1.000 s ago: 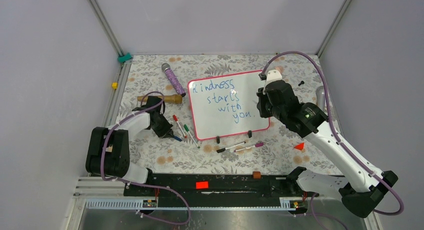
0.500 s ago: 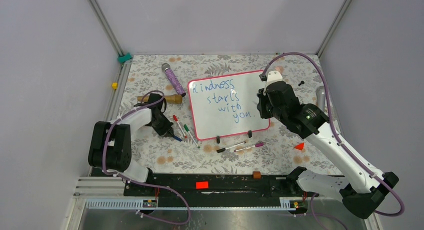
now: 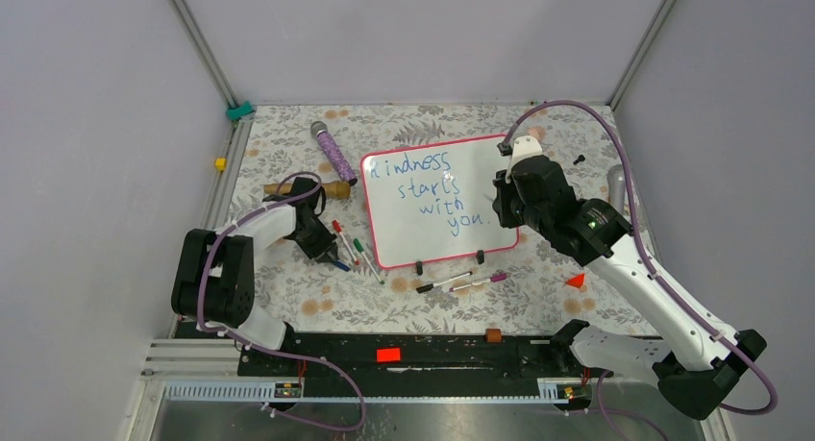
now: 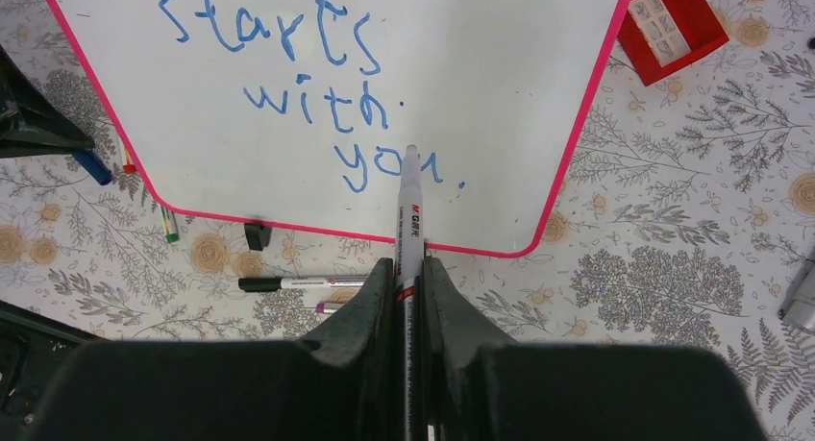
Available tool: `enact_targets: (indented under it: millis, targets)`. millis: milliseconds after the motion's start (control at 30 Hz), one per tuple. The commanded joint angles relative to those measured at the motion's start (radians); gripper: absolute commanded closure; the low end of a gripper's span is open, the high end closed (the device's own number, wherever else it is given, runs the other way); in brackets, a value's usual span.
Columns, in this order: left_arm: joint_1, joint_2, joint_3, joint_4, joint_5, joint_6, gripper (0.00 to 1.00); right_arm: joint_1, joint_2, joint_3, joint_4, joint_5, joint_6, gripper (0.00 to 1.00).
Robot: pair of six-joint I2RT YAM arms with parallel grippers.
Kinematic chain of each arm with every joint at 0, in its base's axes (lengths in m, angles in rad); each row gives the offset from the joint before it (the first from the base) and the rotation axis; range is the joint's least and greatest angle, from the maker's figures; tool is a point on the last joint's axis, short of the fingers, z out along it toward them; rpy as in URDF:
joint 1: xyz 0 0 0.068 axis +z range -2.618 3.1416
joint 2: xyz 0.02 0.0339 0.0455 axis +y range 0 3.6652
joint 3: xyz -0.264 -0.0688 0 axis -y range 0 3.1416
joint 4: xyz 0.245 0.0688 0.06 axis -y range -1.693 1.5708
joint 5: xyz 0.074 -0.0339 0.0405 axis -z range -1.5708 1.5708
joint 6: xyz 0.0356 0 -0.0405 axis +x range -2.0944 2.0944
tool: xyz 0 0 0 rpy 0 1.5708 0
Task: Write a sentence on the whiteboard
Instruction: Pick up the pen cap from the center of the board.
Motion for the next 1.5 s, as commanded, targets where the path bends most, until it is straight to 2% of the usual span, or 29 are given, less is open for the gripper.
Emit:
enact_targets:
  millis: [0, 33, 67, 100, 267, 600, 767, 800, 867, 900, 1167, 1467]
  targets:
    - [-0.01, 0.009, -0.023, -0.063, -0.029, 0.006, 0.78, -0.007, -0.012, -0.004, 0.027, -0.008, -0.002, 1.0]
    - [-0.011, 0.01, -0.02, -0.072, -0.031, 0.004, 0.68, -0.006, -0.013, -0.006, 0.026, -0.008, -0.003, 1.0]
    - [-0.012, 0.008, -0.019, -0.079, -0.031, 0.005, 0.44, -0.006, -0.013, -0.006, 0.027, -0.01, -0.004, 1.0]
    - [-0.014, 0.006, -0.02, -0.08, -0.025, 0.004, 0.32, -0.006, -0.013, -0.006, 0.025, -0.012, -0.002, 1.0]
    - [-0.014, -0.021, -0.041, -0.087, -0.022, -0.007, 0.32, -0.007, -0.014, -0.003, 0.026, -0.019, -0.004, 1.0]
    - [-0.039, -0.089, -0.112, -0.061, -0.027, -0.068, 0.41, -0.006, -0.015, 0.008, 0.024, -0.05, 0.002, 1.0]
    - [-0.094, -0.043, -0.076, -0.069, -0.116, -0.088, 0.46, -0.006, -0.013, 0.027, 0.011, -0.071, 0.012, 1.0]
    - [-0.105, -0.027, -0.064, -0.071, -0.127, -0.091, 0.53, -0.007, -0.013, 0.028, 0.012, -0.075, 0.014, 1.0]
    - [-0.119, 0.021, -0.021, -0.092, -0.145, -0.096, 0.94, -0.006, -0.006, 0.036, 0.009, -0.079, 0.015, 1.0]
    - [-0.124, 0.061, 0.006, -0.122, -0.152, -0.096, 1.0, -0.007, 0.0, 0.042, 0.005, -0.079, 0.017, 1.0]
    - [-0.229, 0.203, 0.2, -0.326, -0.312, -0.09, 1.0, -0.006, 0.049, 0.112, -0.032, -0.114, 0.039, 1.0]
    - [-0.244, 0.179, 0.335, -0.445, -0.422, -0.068, 1.0, -0.005, 0.098, 0.158, -0.054, -0.125, 0.038, 1.0]
